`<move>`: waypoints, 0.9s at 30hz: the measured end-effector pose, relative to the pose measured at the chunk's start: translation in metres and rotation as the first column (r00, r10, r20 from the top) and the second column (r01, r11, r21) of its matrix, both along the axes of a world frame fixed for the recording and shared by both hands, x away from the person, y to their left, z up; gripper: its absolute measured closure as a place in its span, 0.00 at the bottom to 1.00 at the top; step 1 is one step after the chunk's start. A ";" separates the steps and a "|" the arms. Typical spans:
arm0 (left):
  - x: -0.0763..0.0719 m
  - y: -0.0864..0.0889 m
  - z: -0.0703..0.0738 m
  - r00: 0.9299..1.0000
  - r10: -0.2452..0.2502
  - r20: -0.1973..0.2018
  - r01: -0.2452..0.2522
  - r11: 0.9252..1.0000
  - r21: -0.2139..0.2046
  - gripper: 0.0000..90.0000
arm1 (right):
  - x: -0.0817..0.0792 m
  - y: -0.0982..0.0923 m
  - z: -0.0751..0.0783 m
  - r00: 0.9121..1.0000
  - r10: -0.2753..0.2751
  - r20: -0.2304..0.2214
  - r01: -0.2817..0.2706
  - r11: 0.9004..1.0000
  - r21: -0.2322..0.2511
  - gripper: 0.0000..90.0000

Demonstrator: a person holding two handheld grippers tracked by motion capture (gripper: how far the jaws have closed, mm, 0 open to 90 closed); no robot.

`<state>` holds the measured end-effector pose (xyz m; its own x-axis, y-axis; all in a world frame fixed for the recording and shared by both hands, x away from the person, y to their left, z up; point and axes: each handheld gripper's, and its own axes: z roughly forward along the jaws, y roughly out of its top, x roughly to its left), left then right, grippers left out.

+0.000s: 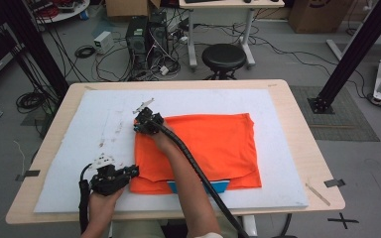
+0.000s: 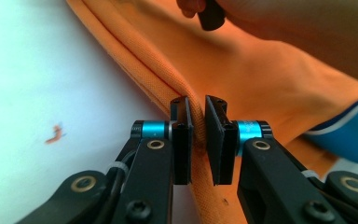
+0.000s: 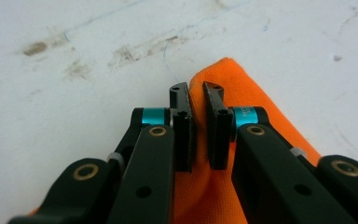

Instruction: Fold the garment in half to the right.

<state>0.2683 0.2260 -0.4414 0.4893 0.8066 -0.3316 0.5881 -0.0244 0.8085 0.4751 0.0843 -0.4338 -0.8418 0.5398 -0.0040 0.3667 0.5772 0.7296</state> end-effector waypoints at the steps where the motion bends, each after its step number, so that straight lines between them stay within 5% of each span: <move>1: 0.000 0.000 0.001 1.000 -0.008 -0.002 0.007 1.000 -0.025 0.90 | 0.000 -0.002 0.002 1.000 0.003 0.002 -0.003 1.000 0.006 0.93; 4: 0.000 -0.003 0.008 0.999 -0.032 0.008 0.032 0.997 -0.070 0.90 | -0.001 -0.013 0.010 1.000 0.006 0.003 -0.006 0.999 0.031 0.93; 16: 0.008 -0.036 0.034 0.991 -0.119 0.064 0.124 0.988 -0.090 0.90 | -0.006 -0.067 0.035 0.998 -0.054 0.015 0.051 0.987 0.154 0.93; 27: 0.027 -0.087 0.060 0.970 -0.235 0.066 0.241 0.965 -0.105 0.90 | -0.008 -0.134 0.051 0.987 -0.158 0.013 0.152 0.966 0.209 0.93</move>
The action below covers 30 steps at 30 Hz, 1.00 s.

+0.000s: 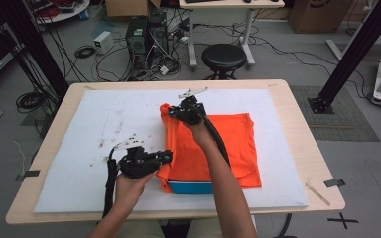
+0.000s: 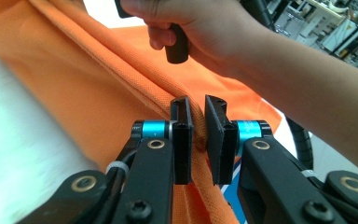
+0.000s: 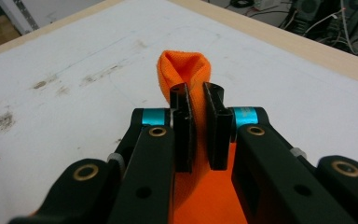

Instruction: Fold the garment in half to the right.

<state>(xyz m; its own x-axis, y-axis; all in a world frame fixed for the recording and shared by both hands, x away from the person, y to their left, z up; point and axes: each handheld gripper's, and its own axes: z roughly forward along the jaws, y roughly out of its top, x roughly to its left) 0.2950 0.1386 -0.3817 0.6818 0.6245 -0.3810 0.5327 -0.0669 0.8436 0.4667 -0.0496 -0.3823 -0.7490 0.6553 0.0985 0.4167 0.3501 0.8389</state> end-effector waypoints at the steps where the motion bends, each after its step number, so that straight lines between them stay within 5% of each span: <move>1: 0.001 -0.005 0.002 1.000 -0.008 0.001 0.008 1.000 0.001 0.90 | 0.000 -0.006 0.002 1.000 -0.005 0.004 0.005 1.000 0.004 0.93; 22: 0.025 -0.110 0.017 0.986 -0.168 -0.016 0.169 0.981 0.096 0.90 | -0.008 -0.099 0.010 0.988 -0.152 -0.004 0.152 0.987 0.060 0.93; 30: 0.033 -0.145 0.012 0.977 -0.209 -0.032 0.212 0.966 0.146 0.90 | -0.009 -0.131 0.002 0.979 -0.201 -0.022 0.202 0.977 0.063 0.93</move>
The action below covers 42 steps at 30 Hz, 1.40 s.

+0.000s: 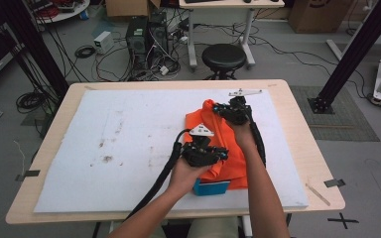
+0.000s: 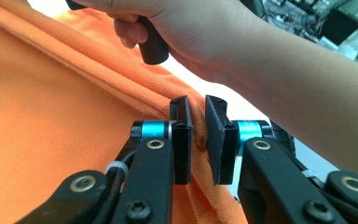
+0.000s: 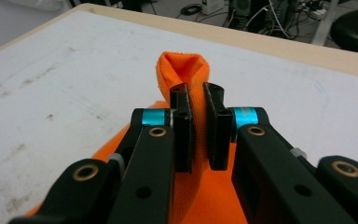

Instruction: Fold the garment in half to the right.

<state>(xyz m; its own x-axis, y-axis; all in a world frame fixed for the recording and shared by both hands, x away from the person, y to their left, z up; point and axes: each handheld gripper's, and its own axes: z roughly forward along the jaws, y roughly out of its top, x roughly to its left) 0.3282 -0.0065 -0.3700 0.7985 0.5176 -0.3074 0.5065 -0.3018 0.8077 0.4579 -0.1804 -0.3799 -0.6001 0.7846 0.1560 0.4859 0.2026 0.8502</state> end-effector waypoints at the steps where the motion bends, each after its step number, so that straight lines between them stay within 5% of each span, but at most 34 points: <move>1: 0.001 -0.005 -0.001 1.000 -0.003 -0.004 0.003 1.000 0.008 0.90 | 0.000 -0.003 -0.001 1.000 -0.008 -0.004 0.008 1.000 0.002 0.93; 15: 0.013 -0.055 -0.020 0.999 -0.015 -0.051 0.018 0.998 0.056 0.89 | 0.002 -0.043 -0.016 0.997 -0.078 -0.020 0.078 0.997 -0.002 0.93; 30: 0.016 -0.086 -0.040 0.997 -0.022 -0.076 0.029 0.996 0.085 0.88 | -0.004 -0.076 -0.034 0.985 -0.167 -0.050 0.167 0.986 -0.009 0.92; 34: 0.018 -0.086 -0.043 0.995 -0.008 -0.097 0.016 0.996 0.087 0.70 | -0.005 -0.080 -0.038 0.980 -0.192 -0.059 0.192 0.981 -0.018 0.83; 38: 0.017 -0.070 -0.038 0.998 -0.001 -0.058 0.004 0.999 0.046 0.56 | -0.007 -0.087 -0.038 0.975 -0.212 -0.062 0.213 0.977 0.013 0.58; 42: 0.016 -0.044 -0.035 0.999 0.029 0.040 -0.029 1.000 -0.012 0.43 | -0.015 -0.091 -0.032 0.974 -0.227 -0.022 0.228 0.973 0.034 0.51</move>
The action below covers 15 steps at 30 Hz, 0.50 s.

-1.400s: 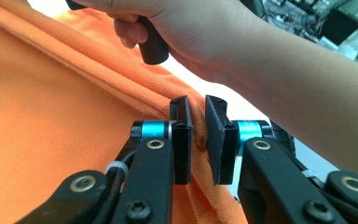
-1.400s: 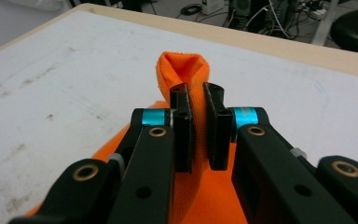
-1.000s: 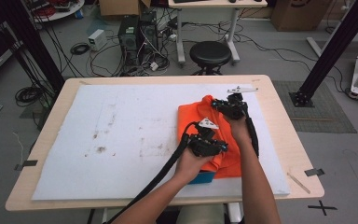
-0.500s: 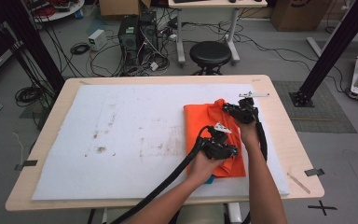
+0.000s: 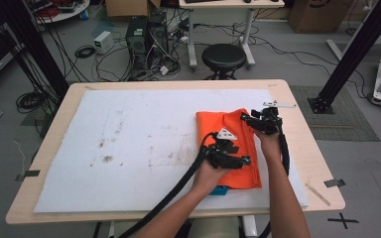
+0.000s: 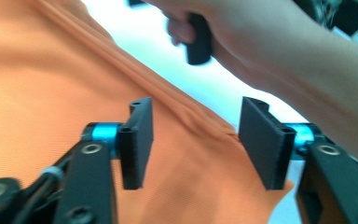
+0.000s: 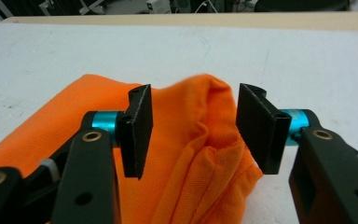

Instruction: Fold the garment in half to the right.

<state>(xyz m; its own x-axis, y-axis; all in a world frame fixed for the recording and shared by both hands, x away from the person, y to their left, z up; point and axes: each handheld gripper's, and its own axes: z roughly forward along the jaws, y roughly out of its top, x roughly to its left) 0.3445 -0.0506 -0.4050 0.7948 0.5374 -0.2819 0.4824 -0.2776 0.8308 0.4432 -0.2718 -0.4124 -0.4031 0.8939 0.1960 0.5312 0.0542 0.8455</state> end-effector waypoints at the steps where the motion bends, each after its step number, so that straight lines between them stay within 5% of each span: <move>1: 0.000 0.007 0.000 1.000 0.018 0.017 -0.018 1.000 -0.016 0.40 | -0.002 0.000 0.001 1.000 -0.005 0.010 0.005 1.000 -0.005 0.50; 3: -0.001 0.024 -0.002 0.998 0.039 0.049 -0.036 0.998 -0.046 0.31 | -0.006 -0.002 0.006 0.999 -0.015 0.034 0.015 1.000 -0.007 0.47; 8: -0.001 0.071 -0.010 0.992 0.068 0.106 -0.055 0.991 -0.125 0.30 | -0.020 -0.007 0.012 0.997 -0.013 0.077 0.013 1.000 0.001 0.49; 15: 0.000 0.130 -0.019 0.981 0.127 0.149 -0.105 0.983 -0.148 0.29 | -0.045 -0.006 0.007 0.997 0.022 0.077 -0.016 0.997 -0.076 0.66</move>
